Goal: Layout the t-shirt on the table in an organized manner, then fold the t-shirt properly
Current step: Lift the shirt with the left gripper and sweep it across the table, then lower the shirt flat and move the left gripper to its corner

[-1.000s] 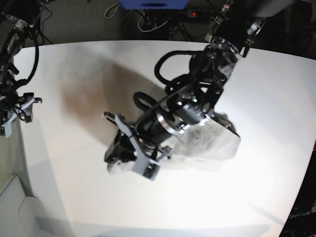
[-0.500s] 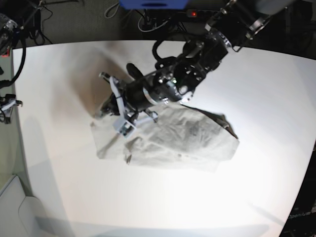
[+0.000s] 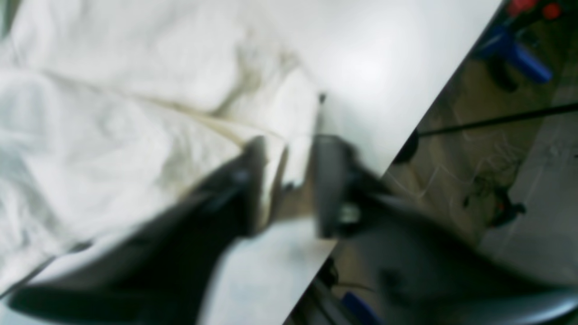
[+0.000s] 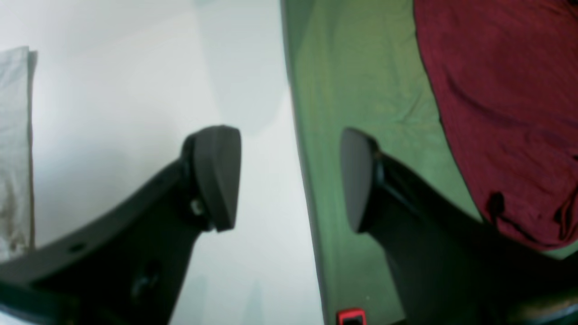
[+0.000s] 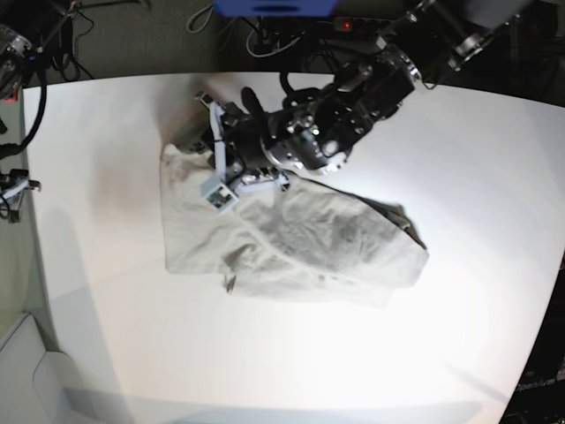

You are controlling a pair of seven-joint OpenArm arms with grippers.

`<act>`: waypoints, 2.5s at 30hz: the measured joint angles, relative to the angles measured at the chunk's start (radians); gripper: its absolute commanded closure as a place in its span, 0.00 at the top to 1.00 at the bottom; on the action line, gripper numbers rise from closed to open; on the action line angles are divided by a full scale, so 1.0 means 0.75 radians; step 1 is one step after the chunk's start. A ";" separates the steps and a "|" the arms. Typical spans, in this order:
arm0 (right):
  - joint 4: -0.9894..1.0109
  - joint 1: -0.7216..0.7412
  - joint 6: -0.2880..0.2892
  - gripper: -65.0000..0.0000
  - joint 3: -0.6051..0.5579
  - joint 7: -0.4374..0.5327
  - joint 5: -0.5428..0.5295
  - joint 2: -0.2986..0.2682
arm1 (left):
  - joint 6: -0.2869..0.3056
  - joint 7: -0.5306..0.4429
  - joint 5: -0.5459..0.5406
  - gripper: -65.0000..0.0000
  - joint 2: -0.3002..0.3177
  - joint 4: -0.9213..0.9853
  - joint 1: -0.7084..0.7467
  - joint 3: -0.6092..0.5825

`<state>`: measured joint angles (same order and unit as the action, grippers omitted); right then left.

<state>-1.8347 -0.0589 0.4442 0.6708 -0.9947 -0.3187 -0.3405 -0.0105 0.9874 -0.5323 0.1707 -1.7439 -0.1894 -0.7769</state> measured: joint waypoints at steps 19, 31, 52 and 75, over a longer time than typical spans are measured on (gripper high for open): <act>0.001 -0.002 0.001 0.56 -0.097 0.000 -0.001 0.033 | 0.002 -0.062 0.037 1.00 -0.056 -0.155 0.214 0.917; 0.001 0.002 0.156 0.55 -0.096 0.006 -0.001 0.045 | -0.001 -0.345 0.034 1.00 -0.143 0.268 0.207 1.385; 0.008 0.026 0.159 0.55 -0.096 0.009 0.006 0.048 | -0.001 -0.505 0.026 1.00 -0.140 0.439 0.153 1.547; 0.009 0.022 0.160 0.55 -0.096 0.010 0.009 0.058 | 0.184 -0.506 0.031 1.00 -0.151 0.689 0.004 1.555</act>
<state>-1.8278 -0.0425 0.5640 0.5987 -0.9874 -0.3119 -0.2970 0.1272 0.6083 -0.5091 0.0574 -1.2274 -0.1867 0.3893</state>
